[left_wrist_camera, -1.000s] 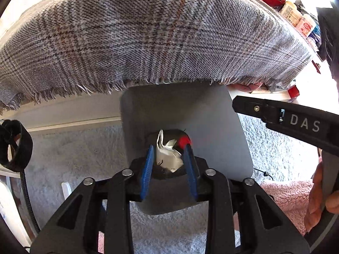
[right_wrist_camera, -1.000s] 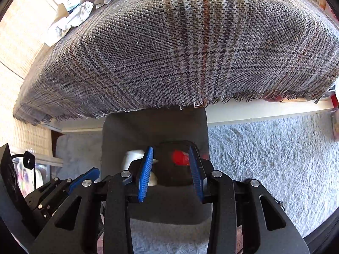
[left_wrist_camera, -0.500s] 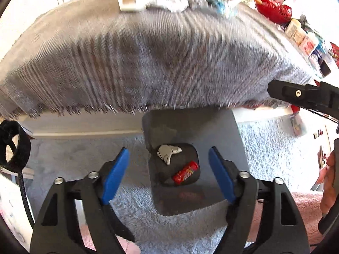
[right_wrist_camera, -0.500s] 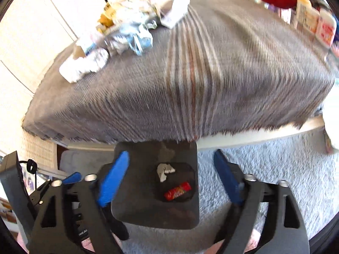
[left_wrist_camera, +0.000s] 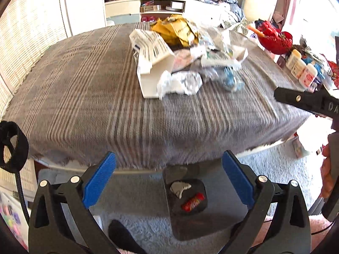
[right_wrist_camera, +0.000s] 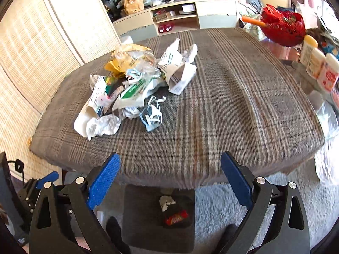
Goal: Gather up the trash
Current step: 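Grasp the white plastic strap with the right tool while the left tool grasps crumpled paper, then lower both held items into the bin and open both tools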
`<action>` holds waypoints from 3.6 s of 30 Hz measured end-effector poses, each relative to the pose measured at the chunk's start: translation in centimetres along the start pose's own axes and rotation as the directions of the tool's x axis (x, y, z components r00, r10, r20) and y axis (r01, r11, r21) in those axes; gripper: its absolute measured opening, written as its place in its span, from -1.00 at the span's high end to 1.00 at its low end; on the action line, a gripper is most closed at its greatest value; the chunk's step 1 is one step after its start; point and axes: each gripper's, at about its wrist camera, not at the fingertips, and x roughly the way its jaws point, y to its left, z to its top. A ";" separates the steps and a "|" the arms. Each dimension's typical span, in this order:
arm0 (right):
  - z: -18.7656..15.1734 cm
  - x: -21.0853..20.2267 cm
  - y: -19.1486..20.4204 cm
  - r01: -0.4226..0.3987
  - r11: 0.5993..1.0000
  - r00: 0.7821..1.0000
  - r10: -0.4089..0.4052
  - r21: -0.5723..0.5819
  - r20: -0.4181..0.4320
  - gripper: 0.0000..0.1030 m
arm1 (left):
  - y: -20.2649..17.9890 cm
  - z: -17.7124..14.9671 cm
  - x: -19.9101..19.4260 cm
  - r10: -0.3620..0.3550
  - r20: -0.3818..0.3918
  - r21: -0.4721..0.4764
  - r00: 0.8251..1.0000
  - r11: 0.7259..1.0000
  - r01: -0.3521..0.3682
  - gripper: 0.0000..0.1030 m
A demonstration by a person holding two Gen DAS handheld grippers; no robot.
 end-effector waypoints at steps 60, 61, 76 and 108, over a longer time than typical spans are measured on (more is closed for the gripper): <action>-4.5 0.1 -0.6 -0.136 0.990 0.990 0.136 0.030 -0.020 0.68 | -2.8 -1.9 1.5 -0.089 0.019 0.045 0.996 0.995 0.088 0.91; -5.1 -0.1 -0.5 -0.137 0.990 0.990 0.138 0.029 -0.025 0.68 | -2.9 -2.5 1.3 -0.092 0.014 0.043 0.996 0.995 0.091 0.91; -12.8 3.1 -0.3 -0.125 0.990 0.966 0.138 0.069 -0.217 0.67 | -4.1 -10.7 3.6 -0.106 -0.128 0.014 0.986 0.994 0.109 0.91; -13.0 4.3 0.0 -0.048 0.998 0.968 0.057 0.045 -0.243 -0.70 | -3.4 -11.8 5.5 -0.081 -0.200 -0.004 0.977 0.997 0.082 -0.33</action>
